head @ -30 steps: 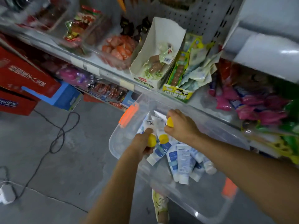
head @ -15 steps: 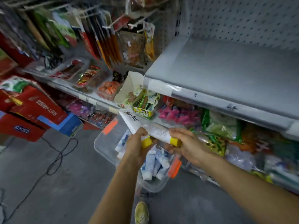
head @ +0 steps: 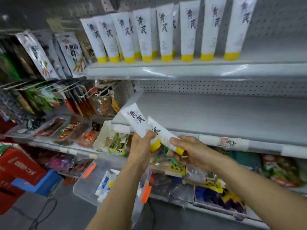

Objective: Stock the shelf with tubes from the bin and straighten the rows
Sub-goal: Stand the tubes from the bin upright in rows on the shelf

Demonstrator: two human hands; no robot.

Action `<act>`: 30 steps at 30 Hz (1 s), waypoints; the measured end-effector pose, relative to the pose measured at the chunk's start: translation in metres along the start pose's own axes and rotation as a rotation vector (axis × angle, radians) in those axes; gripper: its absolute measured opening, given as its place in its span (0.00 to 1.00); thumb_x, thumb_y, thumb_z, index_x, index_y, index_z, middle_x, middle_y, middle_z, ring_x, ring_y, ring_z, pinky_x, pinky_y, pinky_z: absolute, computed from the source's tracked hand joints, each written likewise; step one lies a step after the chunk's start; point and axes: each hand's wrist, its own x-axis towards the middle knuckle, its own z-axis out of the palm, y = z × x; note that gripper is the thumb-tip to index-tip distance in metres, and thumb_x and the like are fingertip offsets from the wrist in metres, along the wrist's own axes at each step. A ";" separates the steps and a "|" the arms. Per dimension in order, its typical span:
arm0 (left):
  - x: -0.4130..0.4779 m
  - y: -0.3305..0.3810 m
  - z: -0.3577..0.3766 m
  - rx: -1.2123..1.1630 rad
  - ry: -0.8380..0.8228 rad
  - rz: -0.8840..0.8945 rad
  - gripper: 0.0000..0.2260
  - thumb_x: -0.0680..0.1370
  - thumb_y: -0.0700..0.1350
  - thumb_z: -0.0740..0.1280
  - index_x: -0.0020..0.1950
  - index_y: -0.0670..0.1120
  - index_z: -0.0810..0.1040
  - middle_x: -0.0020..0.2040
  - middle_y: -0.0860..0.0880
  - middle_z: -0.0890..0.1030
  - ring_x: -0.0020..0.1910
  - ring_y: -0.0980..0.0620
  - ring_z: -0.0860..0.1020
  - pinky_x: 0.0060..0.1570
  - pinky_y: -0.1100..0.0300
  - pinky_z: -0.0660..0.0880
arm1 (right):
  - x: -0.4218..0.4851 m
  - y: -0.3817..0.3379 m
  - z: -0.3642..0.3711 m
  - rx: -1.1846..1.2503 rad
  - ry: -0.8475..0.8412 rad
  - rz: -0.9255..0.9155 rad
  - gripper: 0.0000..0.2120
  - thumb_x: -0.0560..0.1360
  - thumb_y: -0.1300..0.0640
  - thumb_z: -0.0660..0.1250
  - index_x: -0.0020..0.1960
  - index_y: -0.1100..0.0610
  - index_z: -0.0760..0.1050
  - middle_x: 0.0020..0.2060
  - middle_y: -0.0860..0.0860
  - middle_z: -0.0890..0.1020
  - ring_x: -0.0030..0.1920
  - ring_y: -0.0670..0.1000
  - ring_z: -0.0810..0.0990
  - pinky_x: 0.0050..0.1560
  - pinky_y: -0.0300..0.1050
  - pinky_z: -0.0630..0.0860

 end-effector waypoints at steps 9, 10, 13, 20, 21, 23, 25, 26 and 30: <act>-0.019 0.049 0.057 0.319 -0.262 0.185 0.08 0.76 0.34 0.64 0.51 0.46 0.76 0.48 0.46 0.81 0.44 0.49 0.80 0.38 0.56 0.81 | -0.052 -0.054 -0.043 -0.635 0.227 -0.195 0.09 0.73 0.54 0.70 0.50 0.58 0.80 0.40 0.51 0.78 0.39 0.49 0.75 0.38 0.43 0.67; -0.019 0.052 0.061 0.323 -0.285 0.184 0.09 0.76 0.35 0.64 0.50 0.48 0.75 0.49 0.46 0.80 0.47 0.47 0.81 0.40 0.52 0.82 | -0.059 -0.057 -0.050 -0.571 0.244 -0.212 0.10 0.74 0.54 0.70 0.51 0.58 0.80 0.41 0.52 0.79 0.40 0.49 0.75 0.39 0.44 0.67; -0.021 0.060 0.076 0.316 -0.301 0.172 0.09 0.76 0.37 0.66 0.53 0.49 0.73 0.54 0.42 0.79 0.48 0.45 0.81 0.40 0.49 0.83 | -0.082 -0.068 -0.070 -0.340 0.308 -0.319 0.07 0.75 0.57 0.69 0.53 0.52 0.80 0.44 0.51 0.83 0.40 0.48 0.76 0.39 0.44 0.69; -0.027 0.078 0.132 0.268 -0.385 0.167 0.19 0.77 0.39 0.69 0.65 0.44 0.67 0.56 0.40 0.78 0.41 0.49 0.81 0.39 0.53 0.83 | -0.112 -0.138 -0.119 -0.245 0.632 -0.606 0.07 0.75 0.59 0.70 0.53 0.55 0.80 0.44 0.50 0.84 0.37 0.47 0.76 0.36 0.40 0.72; -0.027 0.080 0.140 0.254 -0.386 0.167 0.19 0.77 0.40 0.68 0.65 0.43 0.67 0.56 0.40 0.78 0.41 0.49 0.81 0.38 0.53 0.83 | -0.114 -0.150 -0.126 -0.250 0.679 -0.635 0.07 0.74 0.59 0.71 0.52 0.55 0.80 0.43 0.49 0.83 0.36 0.46 0.76 0.36 0.39 0.73; -0.027 0.083 0.156 0.235 -0.389 0.178 0.17 0.77 0.40 0.68 0.64 0.42 0.68 0.56 0.39 0.78 0.40 0.49 0.80 0.37 0.54 0.82 | -0.115 -0.173 -0.142 -0.279 0.747 -0.665 0.08 0.73 0.58 0.72 0.52 0.54 0.79 0.43 0.47 0.83 0.36 0.45 0.78 0.37 0.37 0.76; -0.026 0.084 0.170 0.222 -0.390 0.190 0.16 0.77 0.41 0.68 0.63 0.41 0.69 0.56 0.38 0.78 0.40 0.49 0.80 0.36 0.55 0.82 | -0.110 -0.192 -0.159 -0.326 0.798 -0.673 0.11 0.72 0.58 0.74 0.54 0.53 0.79 0.44 0.47 0.83 0.39 0.46 0.80 0.40 0.38 0.78; -0.025 0.084 0.177 0.214 -0.386 0.196 0.16 0.77 0.41 0.68 0.62 0.42 0.69 0.56 0.38 0.78 0.40 0.49 0.80 0.37 0.54 0.82 | -0.106 -0.200 -0.169 -0.350 0.812 -0.669 0.13 0.72 0.58 0.74 0.55 0.53 0.79 0.45 0.48 0.83 0.41 0.47 0.81 0.42 0.40 0.79; -0.023 0.083 0.203 0.217 -0.368 0.233 0.16 0.77 0.42 0.68 0.62 0.44 0.68 0.56 0.41 0.79 0.42 0.49 0.81 0.37 0.55 0.82 | -0.076 -0.222 -0.202 -0.449 0.813 -0.594 0.18 0.71 0.60 0.75 0.60 0.58 0.78 0.50 0.51 0.82 0.48 0.51 0.81 0.54 0.48 0.78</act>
